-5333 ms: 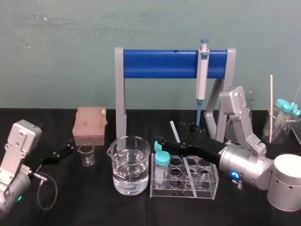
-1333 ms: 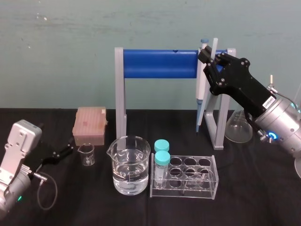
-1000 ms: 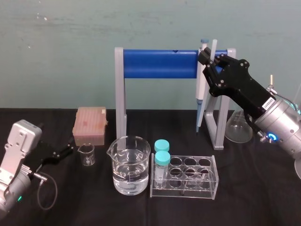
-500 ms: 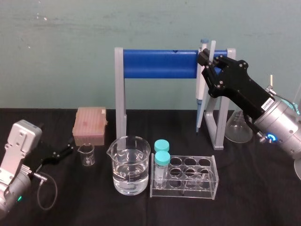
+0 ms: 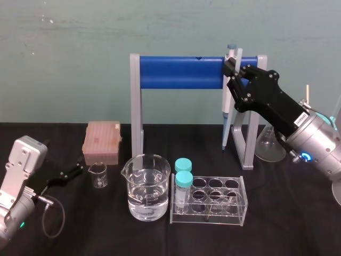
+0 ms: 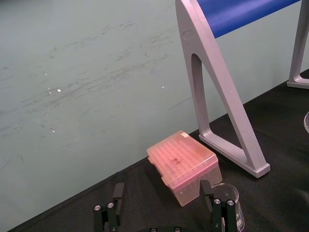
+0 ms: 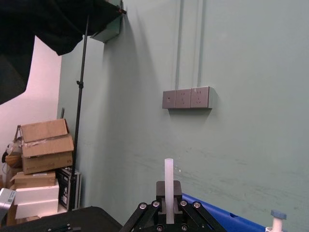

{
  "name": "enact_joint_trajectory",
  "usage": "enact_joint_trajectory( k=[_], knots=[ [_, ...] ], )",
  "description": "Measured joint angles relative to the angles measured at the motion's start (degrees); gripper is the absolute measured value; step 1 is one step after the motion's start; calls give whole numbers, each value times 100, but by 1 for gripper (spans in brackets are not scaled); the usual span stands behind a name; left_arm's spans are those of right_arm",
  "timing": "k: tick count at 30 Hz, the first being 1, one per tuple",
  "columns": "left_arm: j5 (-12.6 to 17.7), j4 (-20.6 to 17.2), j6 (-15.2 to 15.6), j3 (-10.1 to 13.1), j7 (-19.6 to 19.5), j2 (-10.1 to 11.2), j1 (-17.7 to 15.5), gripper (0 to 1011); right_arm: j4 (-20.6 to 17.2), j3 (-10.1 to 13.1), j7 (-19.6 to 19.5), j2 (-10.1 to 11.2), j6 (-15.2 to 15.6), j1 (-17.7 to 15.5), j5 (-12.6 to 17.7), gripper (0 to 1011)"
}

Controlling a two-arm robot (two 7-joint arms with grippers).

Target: Pick up the stirring rod with one hand, then place it down.

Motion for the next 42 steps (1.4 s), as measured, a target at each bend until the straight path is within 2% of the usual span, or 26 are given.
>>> enact_joint_trajectory(
  k=[16, 26, 34, 42],
  knots=[
    [0, 0, 0, 0, 0, 0, 0, 1000, 51, -58, 90, 33, 30, 14, 33, 70],
    [0, 0, 0, 0, 0, 0, 0, 1000, 138, -123, 402, 140, -22, 6, 199, 70],
    [0, 0, 0, 0, 0, 0, 0, 1000, 499, -262, 985, 221, -292, -39, 497, 70],
    [0, 0, 0, 0, 0, 0, 0, 1000, 906, -399, 1294, 197, -554, -94, 620, 70]
  ],
)
